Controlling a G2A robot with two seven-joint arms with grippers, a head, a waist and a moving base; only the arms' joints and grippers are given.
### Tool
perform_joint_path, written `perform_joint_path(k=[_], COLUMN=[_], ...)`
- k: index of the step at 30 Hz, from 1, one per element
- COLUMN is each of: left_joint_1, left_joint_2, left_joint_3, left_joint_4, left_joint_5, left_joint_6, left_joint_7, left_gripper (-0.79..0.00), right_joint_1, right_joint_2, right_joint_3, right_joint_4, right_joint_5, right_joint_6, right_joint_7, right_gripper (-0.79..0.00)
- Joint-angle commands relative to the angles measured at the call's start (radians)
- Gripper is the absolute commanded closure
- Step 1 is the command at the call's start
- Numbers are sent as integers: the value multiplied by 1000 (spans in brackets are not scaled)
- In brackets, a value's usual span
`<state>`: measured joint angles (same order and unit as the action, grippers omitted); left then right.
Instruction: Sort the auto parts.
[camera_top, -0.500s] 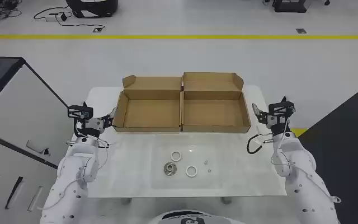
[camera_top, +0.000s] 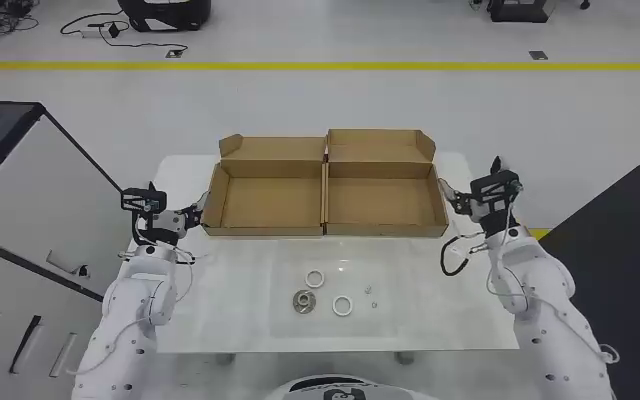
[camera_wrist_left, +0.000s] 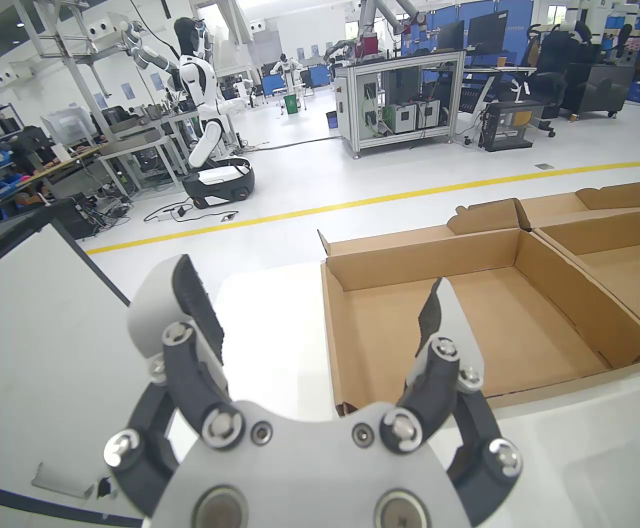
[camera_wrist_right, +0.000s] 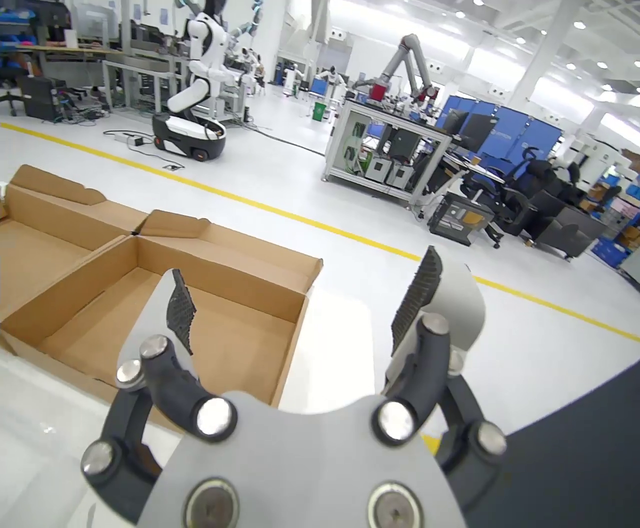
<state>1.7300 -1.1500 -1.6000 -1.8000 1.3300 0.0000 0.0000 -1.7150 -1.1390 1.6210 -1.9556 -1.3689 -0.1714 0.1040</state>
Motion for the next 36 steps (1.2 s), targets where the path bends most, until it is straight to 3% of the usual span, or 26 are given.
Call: perform_joint_path(k=[1,13,21,27,36], left_joint_1=[0,0,0,0,0], left_joint_2=[0,0,0,0,0], left_joint_3=[0,0,0,0,0], left_joint_4=[0,0,0,0,0], left_joint_5=[0,0,0,0,0], left_joint_6=[0,0,0,0,0], left_joint_7=[0,0,0,0,0], left_gripper=[-785,-785,-785,-785,-785], right_joint_1=[7,162,323,439,694], right_joint_2=[5,44,64,116,256], right_joint_3=[16,39,-90,-282,-606], right_joint_4=[-49,-197,-210,-194,-146], right_joint_5=[-4,67,294,362,497], right_joint_6=[-74,-556,-732,-665,-528], right_joint_7=[56,447,763,880,1017], right_gripper=[-785,-785,-785,-785,-785])
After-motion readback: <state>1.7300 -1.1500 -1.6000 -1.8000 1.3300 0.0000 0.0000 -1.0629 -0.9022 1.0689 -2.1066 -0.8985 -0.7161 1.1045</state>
